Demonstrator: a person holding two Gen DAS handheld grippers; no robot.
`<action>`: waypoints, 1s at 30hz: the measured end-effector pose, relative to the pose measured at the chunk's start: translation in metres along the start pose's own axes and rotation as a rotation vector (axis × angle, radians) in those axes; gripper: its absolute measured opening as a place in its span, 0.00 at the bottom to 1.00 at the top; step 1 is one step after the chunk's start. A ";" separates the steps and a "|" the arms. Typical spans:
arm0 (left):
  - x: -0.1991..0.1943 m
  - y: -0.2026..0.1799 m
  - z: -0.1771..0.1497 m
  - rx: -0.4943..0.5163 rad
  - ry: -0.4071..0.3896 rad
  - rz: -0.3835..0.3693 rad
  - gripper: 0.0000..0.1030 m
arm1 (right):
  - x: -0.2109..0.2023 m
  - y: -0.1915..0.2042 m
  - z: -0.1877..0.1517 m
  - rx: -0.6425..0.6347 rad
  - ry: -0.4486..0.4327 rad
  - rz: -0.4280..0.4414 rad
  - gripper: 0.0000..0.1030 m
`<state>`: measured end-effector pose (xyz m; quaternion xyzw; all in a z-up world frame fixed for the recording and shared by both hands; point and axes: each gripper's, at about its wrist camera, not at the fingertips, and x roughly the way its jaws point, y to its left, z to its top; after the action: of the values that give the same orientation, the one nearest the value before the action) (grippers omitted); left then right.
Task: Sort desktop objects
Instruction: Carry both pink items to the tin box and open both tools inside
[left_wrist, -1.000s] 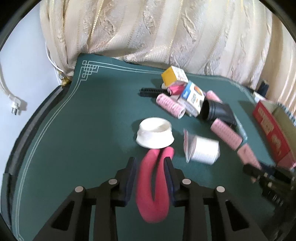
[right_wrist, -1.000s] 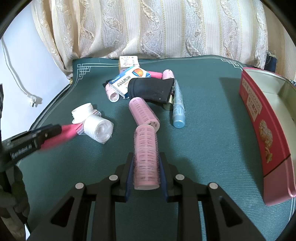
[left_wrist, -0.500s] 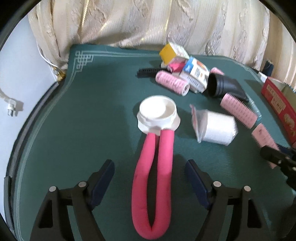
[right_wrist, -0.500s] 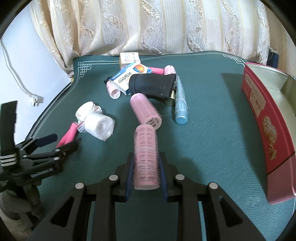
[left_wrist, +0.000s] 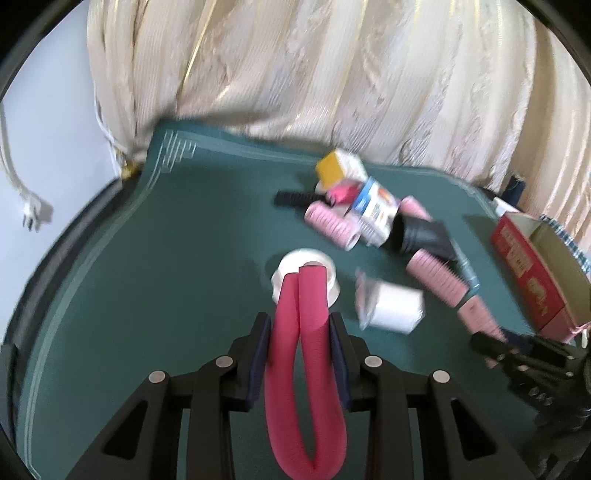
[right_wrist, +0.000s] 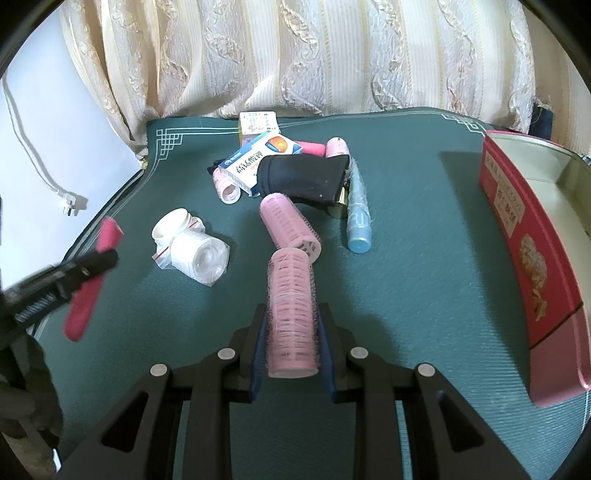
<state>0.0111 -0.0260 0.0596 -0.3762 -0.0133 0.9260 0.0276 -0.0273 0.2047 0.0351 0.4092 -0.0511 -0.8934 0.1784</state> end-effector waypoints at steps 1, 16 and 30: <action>-0.003 -0.004 0.002 0.009 -0.008 -0.005 0.32 | -0.001 0.000 0.000 -0.001 -0.003 -0.002 0.27; 0.000 -0.055 0.009 0.088 -0.003 -0.056 0.32 | -0.030 -0.009 0.004 0.022 -0.091 -0.005 0.27; 0.003 -0.106 0.017 0.158 -0.005 -0.124 0.32 | -0.076 -0.051 0.005 0.103 -0.195 -0.056 0.27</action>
<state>0.0015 0.0801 0.0750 -0.3691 0.0366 0.9216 0.1144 0.0004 0.2797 0.0809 0.3303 -0.1026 -0.9298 0.1263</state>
